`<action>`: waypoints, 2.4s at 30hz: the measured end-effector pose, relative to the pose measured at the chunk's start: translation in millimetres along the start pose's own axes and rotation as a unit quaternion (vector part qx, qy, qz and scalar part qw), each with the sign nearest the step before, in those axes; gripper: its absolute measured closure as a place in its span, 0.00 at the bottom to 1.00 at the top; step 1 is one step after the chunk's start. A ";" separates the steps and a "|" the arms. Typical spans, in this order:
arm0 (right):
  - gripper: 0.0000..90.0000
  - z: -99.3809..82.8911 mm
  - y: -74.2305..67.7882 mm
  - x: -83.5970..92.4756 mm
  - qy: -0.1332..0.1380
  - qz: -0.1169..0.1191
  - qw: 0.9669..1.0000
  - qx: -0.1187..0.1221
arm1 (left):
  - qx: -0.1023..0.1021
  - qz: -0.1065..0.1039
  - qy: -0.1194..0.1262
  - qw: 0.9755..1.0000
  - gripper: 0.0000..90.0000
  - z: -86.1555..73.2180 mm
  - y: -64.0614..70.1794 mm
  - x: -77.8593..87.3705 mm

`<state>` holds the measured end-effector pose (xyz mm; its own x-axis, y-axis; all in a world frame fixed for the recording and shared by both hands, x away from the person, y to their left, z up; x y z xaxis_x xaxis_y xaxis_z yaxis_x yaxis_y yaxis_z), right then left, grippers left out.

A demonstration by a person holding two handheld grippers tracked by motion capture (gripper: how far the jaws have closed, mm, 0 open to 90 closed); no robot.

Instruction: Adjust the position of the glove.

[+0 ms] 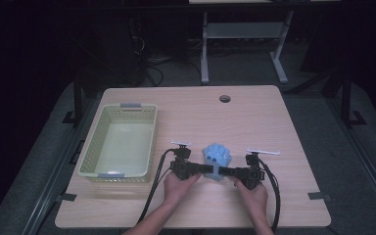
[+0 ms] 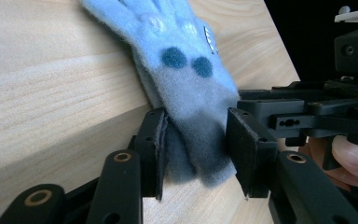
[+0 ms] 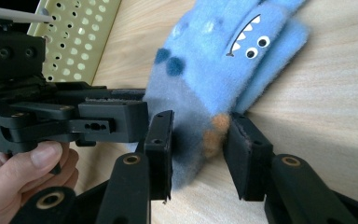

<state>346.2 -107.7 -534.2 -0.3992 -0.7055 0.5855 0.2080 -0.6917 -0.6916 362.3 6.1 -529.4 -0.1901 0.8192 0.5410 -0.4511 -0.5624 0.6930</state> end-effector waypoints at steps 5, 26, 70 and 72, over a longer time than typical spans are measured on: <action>0.71 1.7 -2.0 -2.4 0.001 -0.007 1.000 -0.005 | 0.002 -0.003 0.003 1.000 0.67 -0.5 0.1 -1.1; 0.82 6.3 -3.2 -11.9 0.020 0.026 0.999 -0.033 | 0.041 -0.039 0.007 0.998 0.76 0.1 -4.5 -4.3; 0.84 37.6 -49.0 19.6 0.058 0.063 0.996 0.014 | -0.007 -0.079 0.050 0.996 0.77 35.5 33.1 37.0; 0.84 39.7 -52.9 20.7 0.060 0.068 0.996 0.015 | -0.010 -0.079 0.051 0.996 0.77 37.9 35.3 40.9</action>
<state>362.3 -91.8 -468.8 -0.4683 -0.7708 0.4320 0.2934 -0.5968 -0.7468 371.7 15.6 -464.8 -0.2025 0.9051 0.3740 -0.4998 -0.4239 0.7553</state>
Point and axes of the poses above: each handheld gripper's, and its own axes: x roughly backward along the jaws, z roughly out of its top, y roughly to its right, the point moved 9 cm from there along -x, roughly forward along the jaws, and after that the axes turned 2 degrees about -z, right-handed, at the moved point
